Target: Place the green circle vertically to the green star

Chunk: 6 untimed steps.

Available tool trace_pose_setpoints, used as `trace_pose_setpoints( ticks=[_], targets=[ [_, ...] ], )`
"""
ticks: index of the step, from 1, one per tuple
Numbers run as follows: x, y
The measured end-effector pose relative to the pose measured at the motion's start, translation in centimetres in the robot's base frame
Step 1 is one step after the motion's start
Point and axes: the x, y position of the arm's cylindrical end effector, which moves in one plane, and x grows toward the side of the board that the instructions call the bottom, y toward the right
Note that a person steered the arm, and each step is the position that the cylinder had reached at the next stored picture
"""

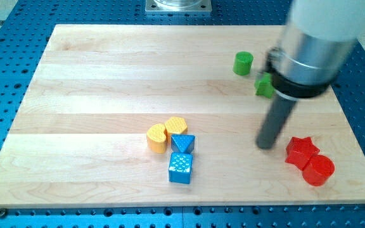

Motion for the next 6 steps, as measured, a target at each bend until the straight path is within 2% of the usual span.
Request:
trace_pose_setpoints(
  ticks=[2,3,4,5,6],
  targets=[
    [-16.3,-4.6],
    [-22.6,-6.1],
    [-18.0,-3.1],
    [-15.1,0.3],
    [-21.5,-0.8]
  ],
)
